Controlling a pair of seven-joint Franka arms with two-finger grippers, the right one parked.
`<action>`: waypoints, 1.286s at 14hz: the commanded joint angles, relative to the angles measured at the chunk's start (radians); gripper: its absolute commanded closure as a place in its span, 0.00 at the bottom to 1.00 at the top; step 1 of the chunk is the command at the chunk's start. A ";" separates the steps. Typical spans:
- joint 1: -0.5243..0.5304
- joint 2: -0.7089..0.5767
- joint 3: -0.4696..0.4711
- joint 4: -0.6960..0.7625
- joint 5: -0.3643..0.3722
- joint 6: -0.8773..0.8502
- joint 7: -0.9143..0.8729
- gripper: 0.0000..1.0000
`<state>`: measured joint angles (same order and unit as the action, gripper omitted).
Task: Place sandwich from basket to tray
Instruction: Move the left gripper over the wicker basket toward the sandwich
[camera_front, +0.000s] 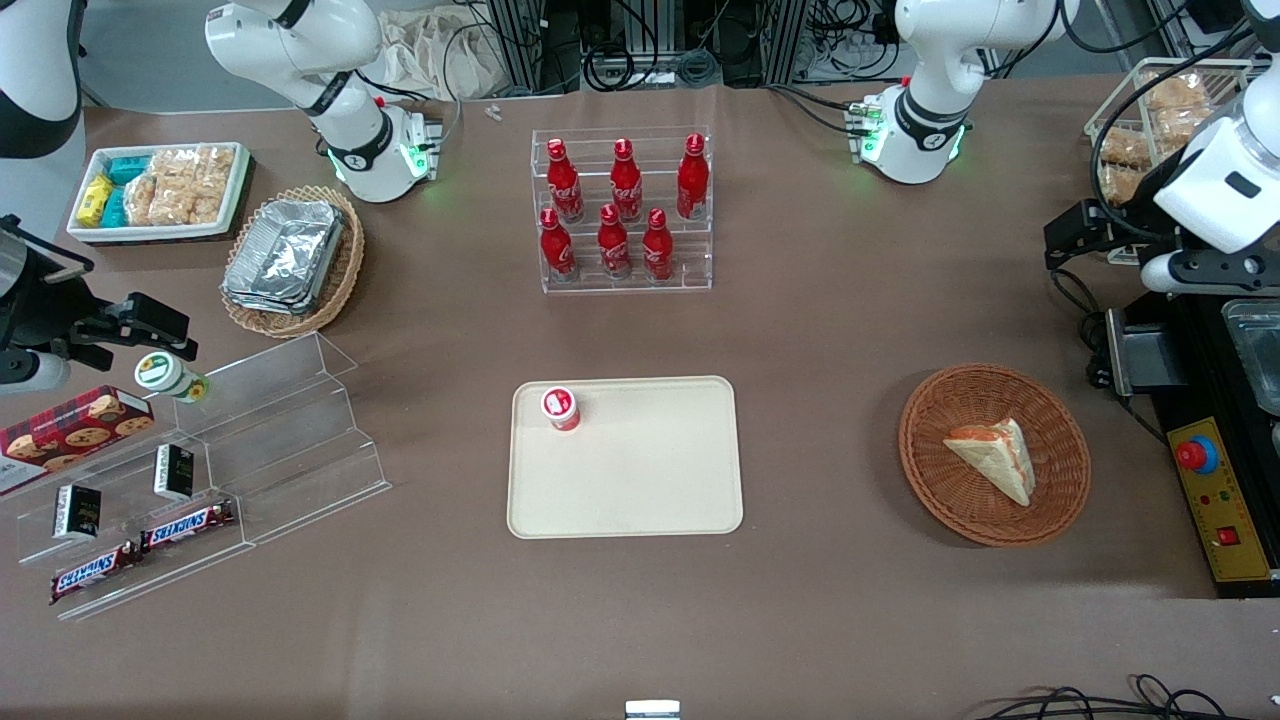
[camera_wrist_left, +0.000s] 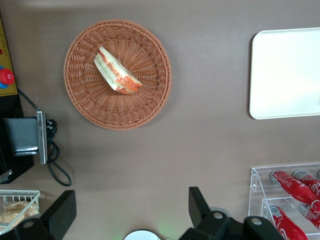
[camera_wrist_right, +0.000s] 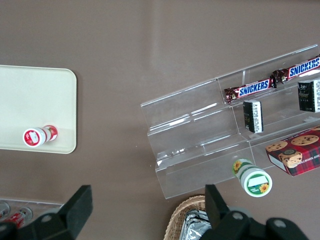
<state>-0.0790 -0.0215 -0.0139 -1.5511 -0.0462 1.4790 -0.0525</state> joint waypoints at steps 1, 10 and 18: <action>-0.021 0.020 0.009 0.034 0.026 -0.011 -0.024 0.00; 0.028 0.146 0.019 0.028 0.054 0.062 -0.218 0.00; 0.134 0.233 0.017 -0.204 0.042 0.401 -0.605 0.00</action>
<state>0.0493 0.1809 0.0098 -1.7117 -0.0008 1.8060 -0.5825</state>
